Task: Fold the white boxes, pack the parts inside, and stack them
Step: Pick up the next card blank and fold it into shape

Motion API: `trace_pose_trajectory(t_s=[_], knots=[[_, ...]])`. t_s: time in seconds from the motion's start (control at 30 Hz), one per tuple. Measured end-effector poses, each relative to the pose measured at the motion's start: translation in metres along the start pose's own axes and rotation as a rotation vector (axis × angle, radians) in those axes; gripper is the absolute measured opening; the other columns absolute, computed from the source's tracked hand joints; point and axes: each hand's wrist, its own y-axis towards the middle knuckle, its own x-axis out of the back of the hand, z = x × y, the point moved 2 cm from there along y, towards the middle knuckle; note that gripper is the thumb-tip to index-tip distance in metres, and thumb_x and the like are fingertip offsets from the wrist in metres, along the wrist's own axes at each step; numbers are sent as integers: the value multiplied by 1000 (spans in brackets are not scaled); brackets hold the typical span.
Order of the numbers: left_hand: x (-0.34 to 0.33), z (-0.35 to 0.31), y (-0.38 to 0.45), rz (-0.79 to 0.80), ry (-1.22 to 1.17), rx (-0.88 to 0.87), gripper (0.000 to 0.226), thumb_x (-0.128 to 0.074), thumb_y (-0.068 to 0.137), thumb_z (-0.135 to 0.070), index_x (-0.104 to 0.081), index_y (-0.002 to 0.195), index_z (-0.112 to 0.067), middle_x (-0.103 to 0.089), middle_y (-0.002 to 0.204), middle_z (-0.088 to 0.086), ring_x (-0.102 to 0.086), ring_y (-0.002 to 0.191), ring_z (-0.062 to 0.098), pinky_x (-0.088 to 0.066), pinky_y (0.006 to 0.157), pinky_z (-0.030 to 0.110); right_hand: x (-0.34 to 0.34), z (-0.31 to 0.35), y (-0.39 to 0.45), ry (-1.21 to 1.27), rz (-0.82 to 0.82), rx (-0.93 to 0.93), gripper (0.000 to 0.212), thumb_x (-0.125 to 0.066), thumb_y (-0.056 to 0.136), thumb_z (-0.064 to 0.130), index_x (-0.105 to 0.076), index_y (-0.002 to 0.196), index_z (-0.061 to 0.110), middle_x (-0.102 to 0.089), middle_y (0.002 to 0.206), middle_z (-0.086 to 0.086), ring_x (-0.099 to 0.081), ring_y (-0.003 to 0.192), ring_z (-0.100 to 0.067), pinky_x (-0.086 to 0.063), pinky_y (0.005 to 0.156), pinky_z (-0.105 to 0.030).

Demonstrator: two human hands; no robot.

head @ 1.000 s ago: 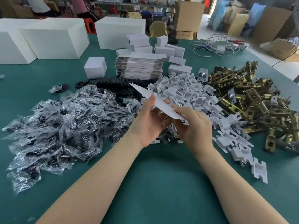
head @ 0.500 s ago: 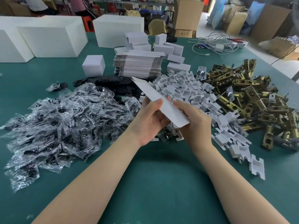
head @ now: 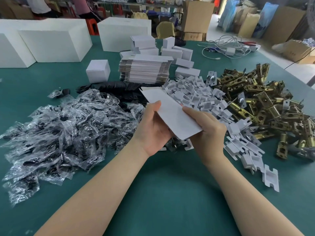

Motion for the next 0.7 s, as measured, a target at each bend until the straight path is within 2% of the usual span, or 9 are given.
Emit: trace_pose_trajectory(t_s=[0.07, 0.13, 0.2, 0.3, 0.37, 0.47, 0.6, 0.7], knots=[[-2, 2, 0, -26, 12, -3, 45, -55, 85, -41, -60, 119, -12, -70, 111, 9, -66, 105, 23, -46, 101, 46, 1, 0, 1, 101, -31, -140, 34, -68, 73, -3, -74, 106, 7, -74, 95, -2, -65, 85, -9, -50, 69, -19], [-4, 3, 0, -47, -4, 4, 48, -58, 85, -38, -57, 125, -13, -70, 117, 8, -66, 109, 22, -53, 98, 42, 0, -1, 2, 260, -38, -338, 35, -64, 76, 1, -73, 104, 20, -71, 97, 15, -65, 87, 2, -49, 71, -17], [-4, 4, 0, -87, -27, 2, 55, -63, 82, -34, -53, 131, -12, -69, 123, 10, -67, 110, 21, -58, 87, 37, 0, -1, 2, 371, -40, -468, 38, -65, 77, 3, -70, 100, 32, -70, 92, 22, -66, 87, 0, -49, 69, -20], [-3, 4, 2, -138, -44, -7, 63, -68, 79, -29, -50, 137, -11, -66, 128, 11, -66, 112, 21, -59, 85, 35, 0, 1, 4, 500, -53, -576, 37, -70, 74, 7, -71, 95, 38, -72, 92, 18, -67, 84, -10, -53, 68, -30], [-3, 3, 2, -146, -59, -11, 58, -75, 81, -25, -53, 133, -12, -70, 120, 9, -69, 106, 19, -59, 81, 33, 0, 2, 4, 549, -66, -622, 35, -70, 72, 9, -72, 94, 37, -72, 92, 14, -67, 84, -13, -56, 68, -35], [-1, 2, 2, -151, -70, -14, 51, -71, 74, -24, -59, 123, -13, -74, 109, 6, -72, 97, 17, -60, 81, 34, -1, 3, 4, 601, -67, -655, 35, -71, 72, 8, -72, 93, 36, -72, 92, 7, -68, 84, -18, -58, 69, -38], [-1, -1, 3, -144, -81, -27, 49, -71, 75, -24, -60, 122, -15, -74, 111, 5, -71, 100, 17, -59, 86, 36, -1, -4, 5, 583, -8, -675, 42, -69, 86, -2, -68, 100, 37, -72, 78, 14, -68, 71, -6, -53, 60, -22], [1, -6, 3, -162, -95, -49, 48, -71, 74, -23, -60, 120, -16, -75, 108, 4, -73, 95, 17, -61, 77, 35, 1, -12, 11, 577, 115, -655, 48, -70, 86, -6, -67, 104, 38, -74, 84, 14, -70, 78, -6, -55, 64, -20]])
